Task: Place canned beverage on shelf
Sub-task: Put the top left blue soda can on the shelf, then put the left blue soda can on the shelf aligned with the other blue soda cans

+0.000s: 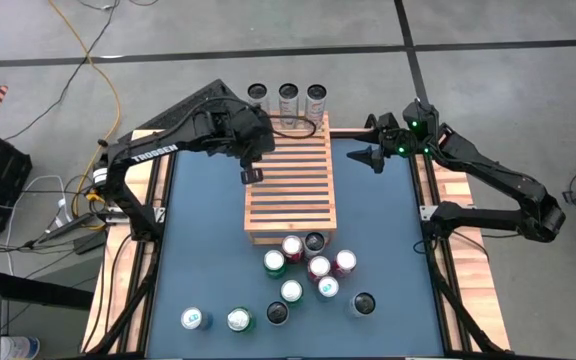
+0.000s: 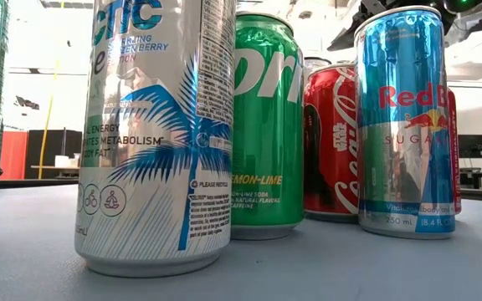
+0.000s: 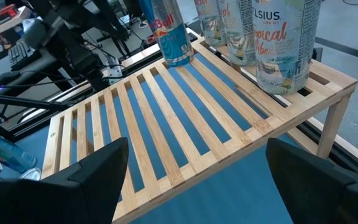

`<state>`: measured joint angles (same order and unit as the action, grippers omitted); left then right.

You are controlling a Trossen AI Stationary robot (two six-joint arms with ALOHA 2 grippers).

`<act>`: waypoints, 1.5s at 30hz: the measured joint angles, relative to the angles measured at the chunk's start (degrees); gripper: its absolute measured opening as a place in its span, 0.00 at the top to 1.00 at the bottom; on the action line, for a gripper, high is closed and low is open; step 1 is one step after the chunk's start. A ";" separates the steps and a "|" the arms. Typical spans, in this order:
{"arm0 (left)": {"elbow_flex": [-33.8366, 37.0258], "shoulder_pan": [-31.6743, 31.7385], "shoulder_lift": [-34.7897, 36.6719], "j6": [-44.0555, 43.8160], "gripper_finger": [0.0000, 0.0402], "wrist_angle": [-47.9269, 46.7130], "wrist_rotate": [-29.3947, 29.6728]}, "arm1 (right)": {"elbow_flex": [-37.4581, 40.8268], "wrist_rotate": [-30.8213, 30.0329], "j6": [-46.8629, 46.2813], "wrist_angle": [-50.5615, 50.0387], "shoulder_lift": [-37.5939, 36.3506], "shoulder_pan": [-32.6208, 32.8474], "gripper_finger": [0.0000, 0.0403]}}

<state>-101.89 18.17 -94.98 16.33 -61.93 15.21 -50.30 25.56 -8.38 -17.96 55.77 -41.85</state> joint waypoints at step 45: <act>4.45 3.92 0.83 -4.28 1.00 -0.28 0.04 | 0.00 0.81 -0.20 0.02 -0.01 -0.01 0.10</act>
<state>-97.45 22.09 -94.15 12.06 -62.21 15.25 -50.30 26.37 -8.58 -17.93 55.76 -41.85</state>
